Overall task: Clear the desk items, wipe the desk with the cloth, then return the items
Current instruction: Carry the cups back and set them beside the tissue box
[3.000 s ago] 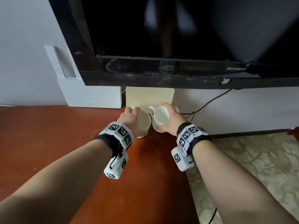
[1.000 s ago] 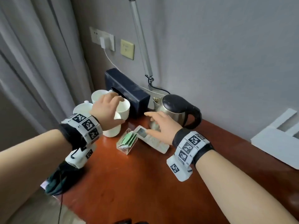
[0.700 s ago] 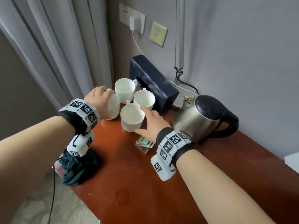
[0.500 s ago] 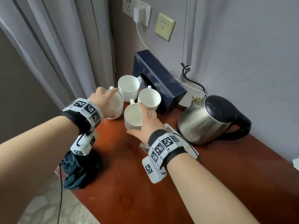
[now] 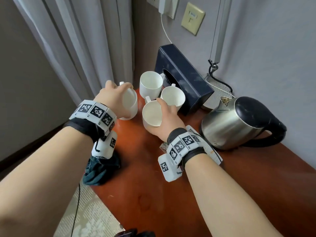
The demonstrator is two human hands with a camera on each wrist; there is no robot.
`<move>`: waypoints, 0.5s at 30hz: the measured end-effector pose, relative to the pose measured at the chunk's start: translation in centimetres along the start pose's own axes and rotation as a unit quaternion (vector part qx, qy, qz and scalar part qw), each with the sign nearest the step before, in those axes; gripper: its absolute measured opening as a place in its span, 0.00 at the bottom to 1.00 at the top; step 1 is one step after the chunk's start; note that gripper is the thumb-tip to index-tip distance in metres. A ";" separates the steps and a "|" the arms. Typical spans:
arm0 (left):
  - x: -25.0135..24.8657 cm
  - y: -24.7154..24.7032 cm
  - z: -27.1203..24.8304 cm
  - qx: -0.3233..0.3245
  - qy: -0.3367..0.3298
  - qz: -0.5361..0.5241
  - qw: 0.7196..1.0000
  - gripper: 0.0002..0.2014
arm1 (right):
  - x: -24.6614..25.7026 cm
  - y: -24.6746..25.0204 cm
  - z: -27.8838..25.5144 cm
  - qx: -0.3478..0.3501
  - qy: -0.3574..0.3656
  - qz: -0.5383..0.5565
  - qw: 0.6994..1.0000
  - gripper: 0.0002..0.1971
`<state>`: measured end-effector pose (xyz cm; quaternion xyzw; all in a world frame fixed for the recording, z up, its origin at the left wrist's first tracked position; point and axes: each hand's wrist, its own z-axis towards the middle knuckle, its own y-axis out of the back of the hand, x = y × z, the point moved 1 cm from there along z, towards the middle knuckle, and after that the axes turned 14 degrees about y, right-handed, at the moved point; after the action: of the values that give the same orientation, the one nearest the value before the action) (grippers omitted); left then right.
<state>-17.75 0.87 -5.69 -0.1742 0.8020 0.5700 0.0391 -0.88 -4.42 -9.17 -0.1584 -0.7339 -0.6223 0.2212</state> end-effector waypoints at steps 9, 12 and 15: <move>-0.8 2.6 -9.2 -0.042 -0.028 -0.109 0.993 0.35 | 1.9 7.7 -7.8 -0.152 0.039 0.089 0.984 0.44; -2.2 2.3 -13.9 -0.037 -0.056 -0.145 0.987 0.36 | 1.7 10.1 -12.9 -0.182 0.040 0.081 0.979 0.45; -3.8 1.9 -18.8 -0.038 -0.088 -0.162 0.982 0.36 | 1.1 11.8 -18.6 -0.209 0.032 0.049 0.976 0.45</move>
<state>-12.29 -15.12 3.51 -0.2524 0.7344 0.5993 0.1944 6.58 -20.66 3.76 -0.2168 -0.5713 -0.7553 0.2367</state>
